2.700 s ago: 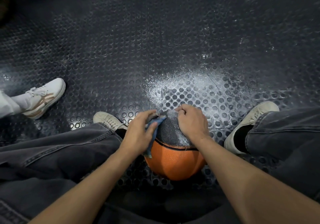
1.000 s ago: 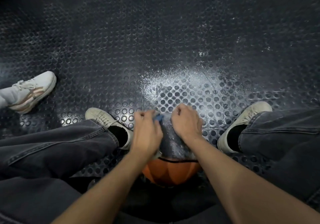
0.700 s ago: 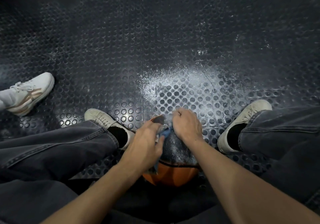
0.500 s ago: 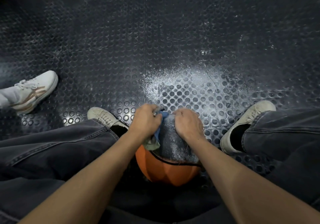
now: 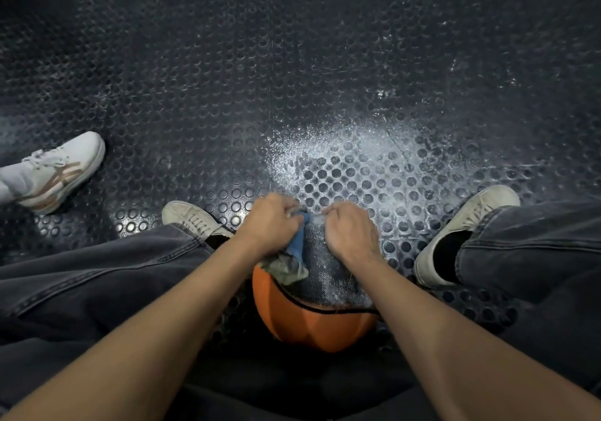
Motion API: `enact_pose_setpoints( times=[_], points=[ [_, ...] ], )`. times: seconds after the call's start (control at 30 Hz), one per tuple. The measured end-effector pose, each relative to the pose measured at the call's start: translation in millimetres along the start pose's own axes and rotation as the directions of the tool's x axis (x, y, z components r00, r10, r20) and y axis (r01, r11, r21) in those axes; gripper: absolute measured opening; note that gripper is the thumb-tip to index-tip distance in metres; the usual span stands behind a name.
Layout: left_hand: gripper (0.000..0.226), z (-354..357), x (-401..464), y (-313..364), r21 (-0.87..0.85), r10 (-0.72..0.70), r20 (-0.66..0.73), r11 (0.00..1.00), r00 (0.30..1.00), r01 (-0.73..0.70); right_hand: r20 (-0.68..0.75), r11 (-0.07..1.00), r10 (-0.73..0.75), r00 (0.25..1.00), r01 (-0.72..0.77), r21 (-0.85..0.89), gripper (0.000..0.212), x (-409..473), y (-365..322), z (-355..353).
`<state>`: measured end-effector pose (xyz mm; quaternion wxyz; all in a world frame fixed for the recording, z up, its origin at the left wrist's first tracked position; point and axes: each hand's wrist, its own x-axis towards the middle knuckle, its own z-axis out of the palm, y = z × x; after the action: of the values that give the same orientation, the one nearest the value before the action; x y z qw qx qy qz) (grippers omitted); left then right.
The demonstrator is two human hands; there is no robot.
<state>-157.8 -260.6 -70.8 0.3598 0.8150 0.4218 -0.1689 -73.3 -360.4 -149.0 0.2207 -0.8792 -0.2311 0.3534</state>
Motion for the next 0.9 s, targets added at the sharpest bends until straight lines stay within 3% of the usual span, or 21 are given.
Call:
enact_pose_setpoints(
  times=[0.1, 0.17, 0.3, 0.4, 0.53, 0.73, 0.9],
  points=[
    [0.013, 7.1, -30.9, -6.7, 0.064, 0.141, -0.078, 0.989, 0.987, -0.136, -0.02, 1.0, 0.008, 1.0, -0.007, 0.011, 0.036, 1.8, 0.6, 0.2],
    [0.017, 7.8, -26.7, -5.0, 0.062, 0.114, -0.086, 0.992, 0.99, -0.109, -0.01, 1.0, -0.008, 1.0, 0.008, -0.011, 0.036, 1.6, -1.4, 1.4],
    [0.017, -1.4, 24.1, 4.7, 0.031, -0.035, 0.044, 0.999, 0.998, 0.033, 0.02, 0.999, -0.021, 1.0, 0.022, -0.04, 0.034, 0.8, -2.2, -1.3],
    [0.015, -4.3, 20.9, 1.1, 0.039, 0.042, 0.082, 0.998, 0.996, -0.045, 0.025, 0.999, -0.013, 1.0, 0.014, -0.041, 0.034, 0.6, -0.4, -3.1],
    [0.011, 0.2, -19.5, -12.8, 0.083, 0.192, -0.019, 0.978, 0.981, -0.19, 0.009, 0.999, -0.018, 1.0, 0.018, -0.035, 0.036, -0.5, -2.0, -1.7],
    [0.014, 1.3, 33.5, 1.0, 0.037, 0.038, 0.056, 0.998, 0.998, -0.04, 0.01, 0.999, -0.028, 1.0, 0.028, -0.018, 0.032, -0.1, -2.2, -1.1],
    [0.014, -5.1, -0.9, -8.3, 0.058, 0.171, 0.096, 0.983, 0.981, -0.177, 0.001, 1.0, -0.01, 1.0, 0.01, -0.015, 0.037, 1.1, -0.6, -1.8]
  ],
)
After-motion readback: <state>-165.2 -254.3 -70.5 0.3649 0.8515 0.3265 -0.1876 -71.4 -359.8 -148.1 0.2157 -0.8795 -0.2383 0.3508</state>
